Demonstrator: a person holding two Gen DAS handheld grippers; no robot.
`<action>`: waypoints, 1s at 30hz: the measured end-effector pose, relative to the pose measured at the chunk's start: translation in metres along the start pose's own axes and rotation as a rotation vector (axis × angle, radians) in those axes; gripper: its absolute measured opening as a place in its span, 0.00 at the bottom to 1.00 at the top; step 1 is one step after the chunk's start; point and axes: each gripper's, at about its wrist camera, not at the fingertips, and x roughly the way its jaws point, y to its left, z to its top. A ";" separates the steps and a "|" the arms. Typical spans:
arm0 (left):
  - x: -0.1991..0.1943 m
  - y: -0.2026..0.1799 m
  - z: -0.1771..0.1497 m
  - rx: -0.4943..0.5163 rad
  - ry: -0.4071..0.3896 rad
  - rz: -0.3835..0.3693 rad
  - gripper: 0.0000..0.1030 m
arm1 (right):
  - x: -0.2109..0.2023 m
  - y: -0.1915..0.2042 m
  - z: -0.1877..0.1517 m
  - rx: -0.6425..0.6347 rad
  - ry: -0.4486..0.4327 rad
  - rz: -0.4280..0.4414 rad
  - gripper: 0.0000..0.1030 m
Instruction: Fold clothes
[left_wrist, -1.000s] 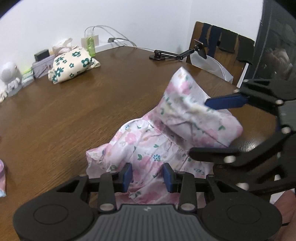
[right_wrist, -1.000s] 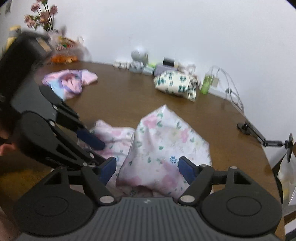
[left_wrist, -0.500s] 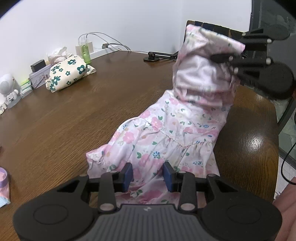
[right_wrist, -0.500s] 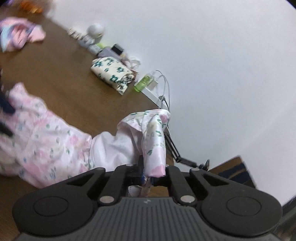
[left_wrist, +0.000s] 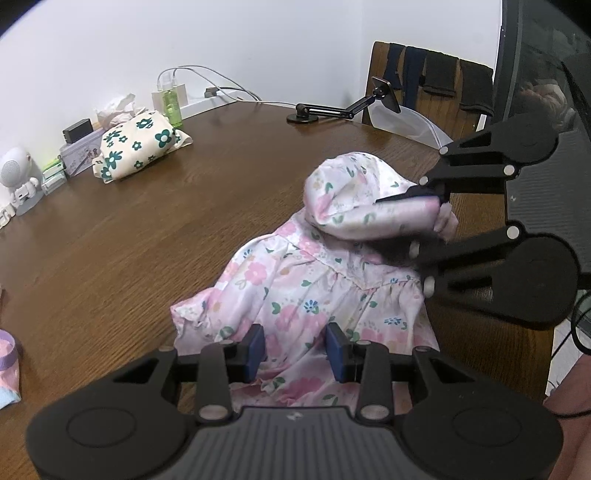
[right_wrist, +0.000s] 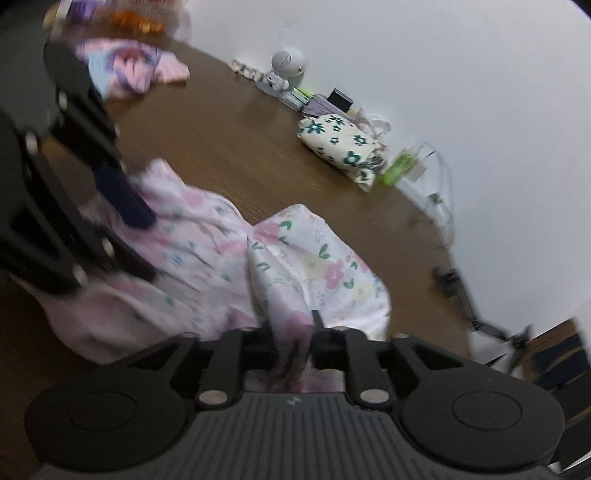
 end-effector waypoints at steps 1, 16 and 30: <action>0.000 0.000 0.000 0.000 0.001 -0.001 0.34 | 0.000 -0.003 -0.001 0.027 0.000 0.023 0.41; -0.049 -0.016 0.054 0.064 -0.184 -0.055 0.27 | -0.047 -0.081 -0.039 0.459 -0.116 0.239 0.32; 0.044 -0.013 0.074 0.020 -0.023 -0.048 0.11 | -0.002 -0.051 -0.041 0.458 -0.046 0.306 0.28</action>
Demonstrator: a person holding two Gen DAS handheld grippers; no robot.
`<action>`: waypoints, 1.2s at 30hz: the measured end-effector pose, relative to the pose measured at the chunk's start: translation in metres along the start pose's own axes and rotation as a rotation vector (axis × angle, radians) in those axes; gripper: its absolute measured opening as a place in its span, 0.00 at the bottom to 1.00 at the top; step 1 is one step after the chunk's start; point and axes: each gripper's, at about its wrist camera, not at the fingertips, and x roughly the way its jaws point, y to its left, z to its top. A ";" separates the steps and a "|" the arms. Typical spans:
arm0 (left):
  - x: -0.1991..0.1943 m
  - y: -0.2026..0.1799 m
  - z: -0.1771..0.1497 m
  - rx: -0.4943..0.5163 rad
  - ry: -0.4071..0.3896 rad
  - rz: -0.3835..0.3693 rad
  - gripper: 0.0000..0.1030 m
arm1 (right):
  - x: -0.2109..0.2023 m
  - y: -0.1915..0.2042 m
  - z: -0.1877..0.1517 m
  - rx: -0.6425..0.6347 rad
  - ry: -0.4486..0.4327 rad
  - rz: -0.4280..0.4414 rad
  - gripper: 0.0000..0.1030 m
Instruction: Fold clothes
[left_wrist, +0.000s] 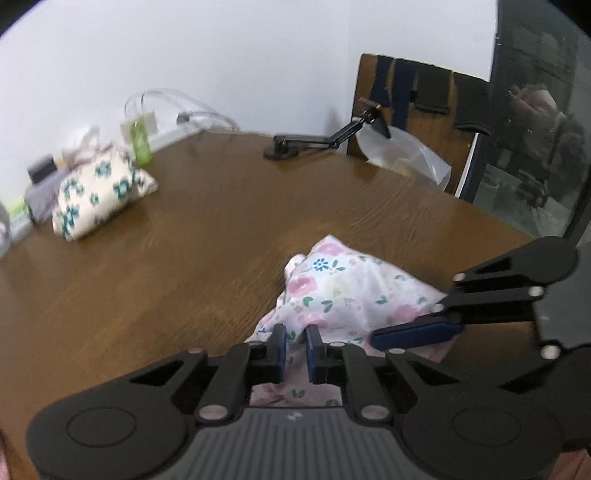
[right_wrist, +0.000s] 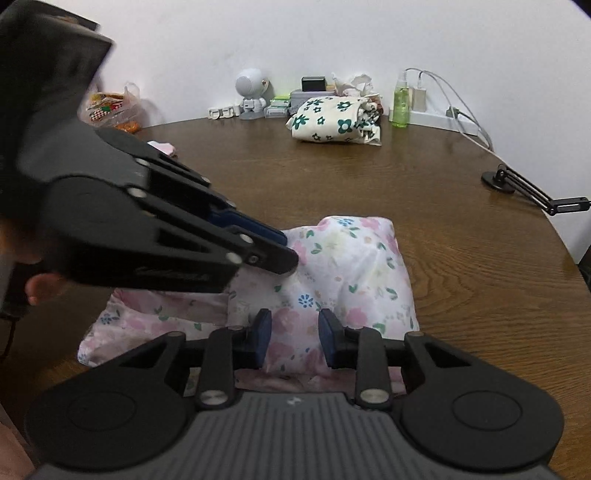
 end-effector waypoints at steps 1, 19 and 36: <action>0.000 0.002 -0.001 -0.001 0.001 -0.003 0.11 | -0.003 -0.001 0.001 0.002 -0.001 0.012 0.28; -0.024 -0.017 -0.016 0.086 0.032 -0.028 0.32 | 0.010 -0.117 0.013 0.345 0.113 0.249 0.48; -0.041 0.002 -0.023 0.031 -0.047 -0.006 0.32 | 0.014 -0.099 0.024 0.338 0.100 0.282 0.17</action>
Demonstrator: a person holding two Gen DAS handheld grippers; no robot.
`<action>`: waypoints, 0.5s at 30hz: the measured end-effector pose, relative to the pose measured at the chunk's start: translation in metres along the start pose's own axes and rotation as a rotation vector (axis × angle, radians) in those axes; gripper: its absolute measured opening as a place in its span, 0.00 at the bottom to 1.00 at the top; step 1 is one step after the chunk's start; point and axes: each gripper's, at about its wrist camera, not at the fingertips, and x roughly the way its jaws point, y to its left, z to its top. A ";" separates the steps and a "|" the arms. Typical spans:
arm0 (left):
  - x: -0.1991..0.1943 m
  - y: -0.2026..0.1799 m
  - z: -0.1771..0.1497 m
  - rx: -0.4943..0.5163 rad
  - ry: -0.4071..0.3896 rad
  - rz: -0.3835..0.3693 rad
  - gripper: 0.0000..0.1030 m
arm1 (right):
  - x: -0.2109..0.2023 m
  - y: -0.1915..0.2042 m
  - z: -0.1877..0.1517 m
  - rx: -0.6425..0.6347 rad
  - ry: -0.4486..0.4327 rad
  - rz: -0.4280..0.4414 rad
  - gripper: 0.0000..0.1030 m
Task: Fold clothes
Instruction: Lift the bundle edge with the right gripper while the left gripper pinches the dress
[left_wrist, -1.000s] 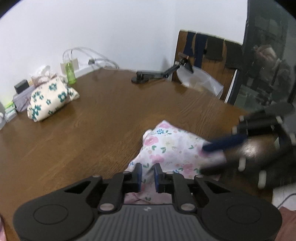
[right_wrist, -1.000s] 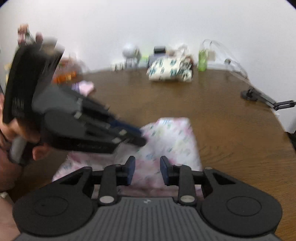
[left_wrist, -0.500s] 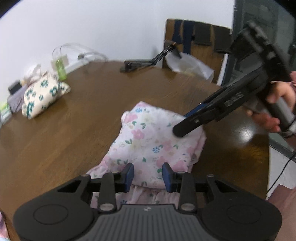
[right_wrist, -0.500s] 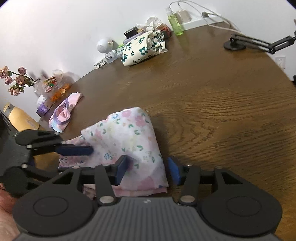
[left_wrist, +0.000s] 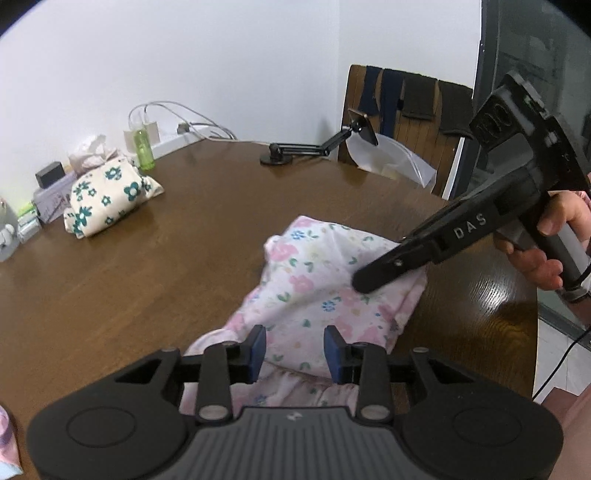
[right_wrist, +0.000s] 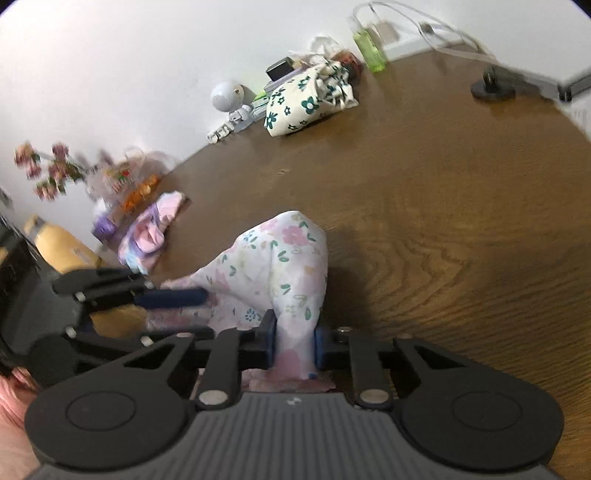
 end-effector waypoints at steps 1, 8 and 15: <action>0.002 0.000 0.001 0.005 0.002 0.011 0.32 | -0.003 0.004 0.001 -0.021 0.005 -0.020 0.17; 0.042 0.003 0.011 0.002 0.035 0.013 0.31 | -0.018 0.043 0.009 -0.253 0.041 -0.237 0.16; 0.025 0.007 0.017 -0.036 -0.014 0.025 0.32 | -0.021 0.101 -0.004 -0.583 0.025 -0.467 0.16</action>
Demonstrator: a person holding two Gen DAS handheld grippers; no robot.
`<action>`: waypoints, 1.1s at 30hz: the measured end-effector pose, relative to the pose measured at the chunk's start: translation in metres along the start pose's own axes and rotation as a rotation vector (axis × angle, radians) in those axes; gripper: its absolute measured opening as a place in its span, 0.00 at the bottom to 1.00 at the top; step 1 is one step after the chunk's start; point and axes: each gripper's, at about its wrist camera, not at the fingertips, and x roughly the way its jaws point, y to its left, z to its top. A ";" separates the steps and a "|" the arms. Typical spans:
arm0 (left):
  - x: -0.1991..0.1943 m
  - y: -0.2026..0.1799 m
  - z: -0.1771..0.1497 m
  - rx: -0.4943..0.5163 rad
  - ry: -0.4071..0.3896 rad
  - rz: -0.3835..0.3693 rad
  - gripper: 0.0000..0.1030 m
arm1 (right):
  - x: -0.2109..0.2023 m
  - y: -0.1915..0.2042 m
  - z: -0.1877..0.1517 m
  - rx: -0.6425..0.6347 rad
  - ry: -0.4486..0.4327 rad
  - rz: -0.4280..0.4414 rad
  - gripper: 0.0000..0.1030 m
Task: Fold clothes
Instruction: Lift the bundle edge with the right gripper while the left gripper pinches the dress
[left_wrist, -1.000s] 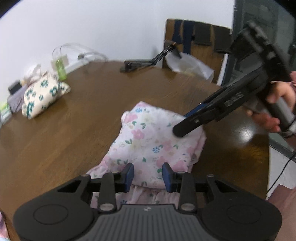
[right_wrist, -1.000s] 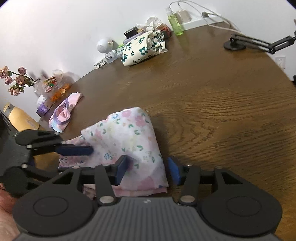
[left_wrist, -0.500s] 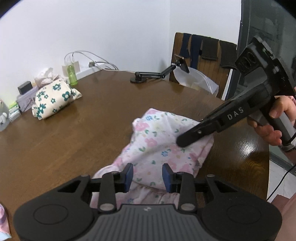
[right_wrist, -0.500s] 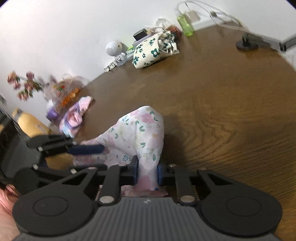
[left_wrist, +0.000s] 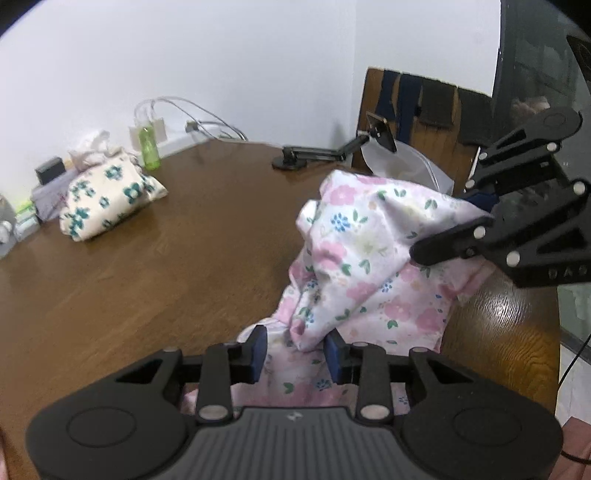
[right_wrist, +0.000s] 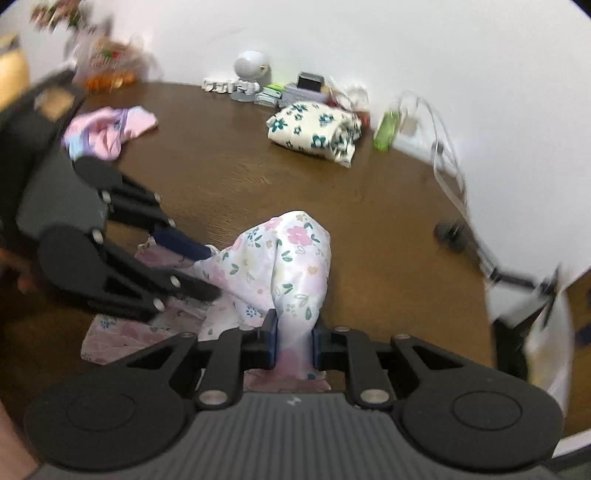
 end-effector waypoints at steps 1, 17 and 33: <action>-0.001 0.000 0.000 0.006 -0.003 0.008 0.32 | -0.002 0.003 0.001 -0.017 0.000 -0.007 0.16; -0.025 -0.012 -0.019 0.086 0.000 0.016 0.34 | -0.001 0.018 0.005 -0.145 0.056 -0.190 0.15; 0.002 -0.036 -0.041 0.034 0.011 -0.179 0.33 | -0.010 0.081 0.014 -0.289 0.028 -0.150 0.15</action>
